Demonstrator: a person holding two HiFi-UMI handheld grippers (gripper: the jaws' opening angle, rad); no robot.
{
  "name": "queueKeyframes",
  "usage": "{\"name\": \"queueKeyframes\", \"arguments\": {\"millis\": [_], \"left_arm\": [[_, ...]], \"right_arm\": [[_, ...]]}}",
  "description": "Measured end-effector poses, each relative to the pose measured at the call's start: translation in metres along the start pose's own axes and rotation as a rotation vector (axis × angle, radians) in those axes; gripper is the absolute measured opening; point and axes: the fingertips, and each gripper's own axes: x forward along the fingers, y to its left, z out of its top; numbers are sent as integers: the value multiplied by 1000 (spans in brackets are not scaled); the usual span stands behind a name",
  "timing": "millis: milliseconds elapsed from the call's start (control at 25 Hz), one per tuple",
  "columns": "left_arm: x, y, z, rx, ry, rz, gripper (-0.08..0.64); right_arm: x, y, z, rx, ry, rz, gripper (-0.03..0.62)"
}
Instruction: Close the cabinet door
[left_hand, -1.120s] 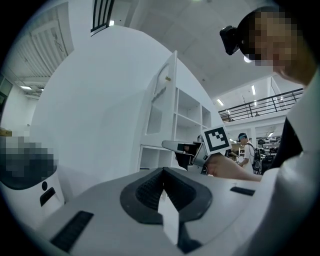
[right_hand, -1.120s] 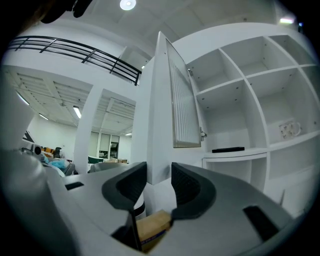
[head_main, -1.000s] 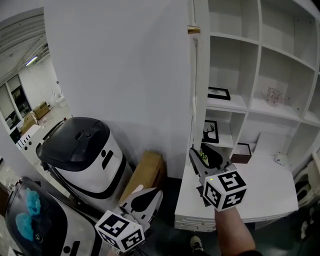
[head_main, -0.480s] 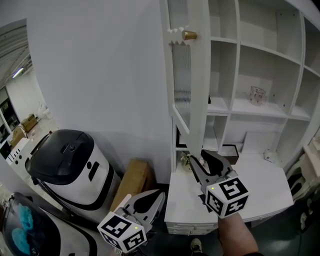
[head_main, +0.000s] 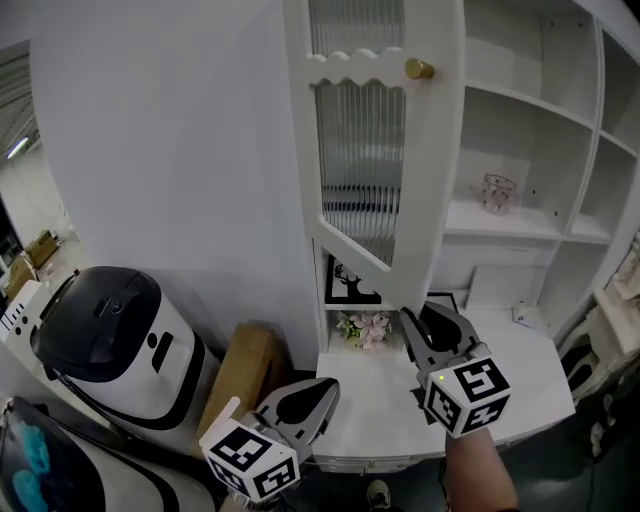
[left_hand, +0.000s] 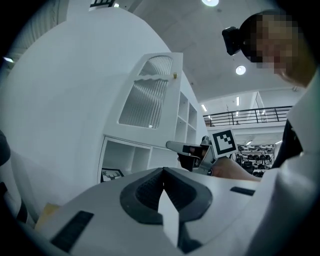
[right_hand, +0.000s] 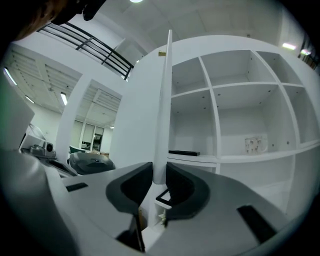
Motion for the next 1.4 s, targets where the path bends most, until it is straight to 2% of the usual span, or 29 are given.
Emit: {"name": "queueKeyframes", "arguments": {"millis": [600,1120,1400], "left_arm": [[68,-7,6,19,0,-15,5],[116,-4,10,11,-15,-17,6],[136,-1,8,4,-19,-16,6]], "right_arm": [[20,-73,-9,60,7,30,95],[42,-109,-13,67,22,88,109],[53,-130,-17,33,25,43,119]]}}
